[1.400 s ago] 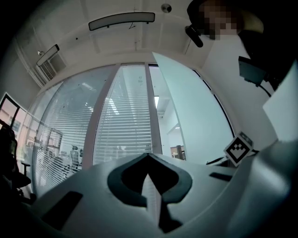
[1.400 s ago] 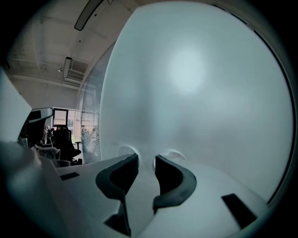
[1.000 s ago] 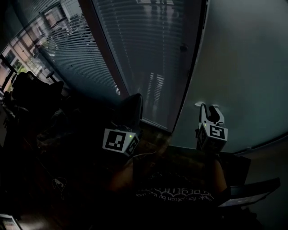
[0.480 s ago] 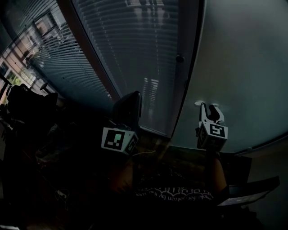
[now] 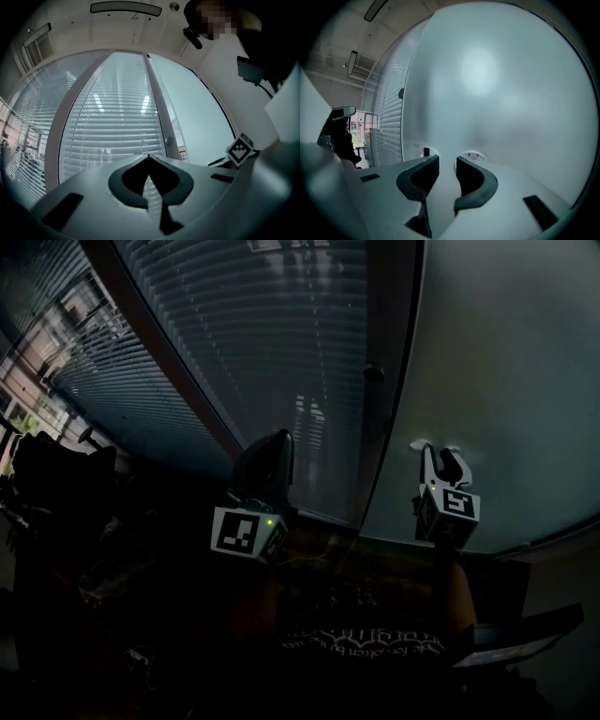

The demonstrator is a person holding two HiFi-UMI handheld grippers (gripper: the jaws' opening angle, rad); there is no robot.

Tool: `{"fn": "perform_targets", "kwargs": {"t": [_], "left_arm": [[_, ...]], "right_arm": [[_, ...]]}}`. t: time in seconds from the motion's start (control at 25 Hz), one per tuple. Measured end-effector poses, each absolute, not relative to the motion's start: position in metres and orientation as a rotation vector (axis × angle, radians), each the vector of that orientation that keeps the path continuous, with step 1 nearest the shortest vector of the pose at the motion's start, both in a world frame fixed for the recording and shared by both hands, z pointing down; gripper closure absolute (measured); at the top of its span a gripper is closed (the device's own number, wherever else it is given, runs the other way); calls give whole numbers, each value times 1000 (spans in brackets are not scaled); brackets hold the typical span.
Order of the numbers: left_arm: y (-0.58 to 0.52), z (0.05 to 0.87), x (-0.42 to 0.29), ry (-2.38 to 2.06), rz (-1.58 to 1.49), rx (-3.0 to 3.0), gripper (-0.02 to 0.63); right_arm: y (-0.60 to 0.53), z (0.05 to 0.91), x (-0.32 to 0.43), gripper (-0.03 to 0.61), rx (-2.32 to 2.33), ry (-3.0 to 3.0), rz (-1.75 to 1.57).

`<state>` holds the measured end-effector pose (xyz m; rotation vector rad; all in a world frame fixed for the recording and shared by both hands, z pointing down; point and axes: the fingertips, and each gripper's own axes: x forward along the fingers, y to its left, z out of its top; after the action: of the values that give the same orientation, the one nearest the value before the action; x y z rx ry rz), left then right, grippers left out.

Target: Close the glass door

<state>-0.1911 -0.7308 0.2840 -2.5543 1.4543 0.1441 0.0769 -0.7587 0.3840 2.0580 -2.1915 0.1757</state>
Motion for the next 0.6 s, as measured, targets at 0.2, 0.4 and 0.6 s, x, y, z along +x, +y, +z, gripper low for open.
{"fn": "perform_targets", "kwargs": {"t": [0.2, 0.4, 0.6], "left_arm": [[-744, 285, -197, 1454, 145, -2554, 612], [-752, 287, -198, 1441, 144, -2570, 612], [-756, 304, -196, 1445, 143, -2580, 612]], "right_arm": [[-772, 386, 78, 465, 2080, -2168, 175], [-782, 384, 80, 465, 2091, -2150, 168], [-788, 400, 86, 465, 2097, -2139, 180]]}}
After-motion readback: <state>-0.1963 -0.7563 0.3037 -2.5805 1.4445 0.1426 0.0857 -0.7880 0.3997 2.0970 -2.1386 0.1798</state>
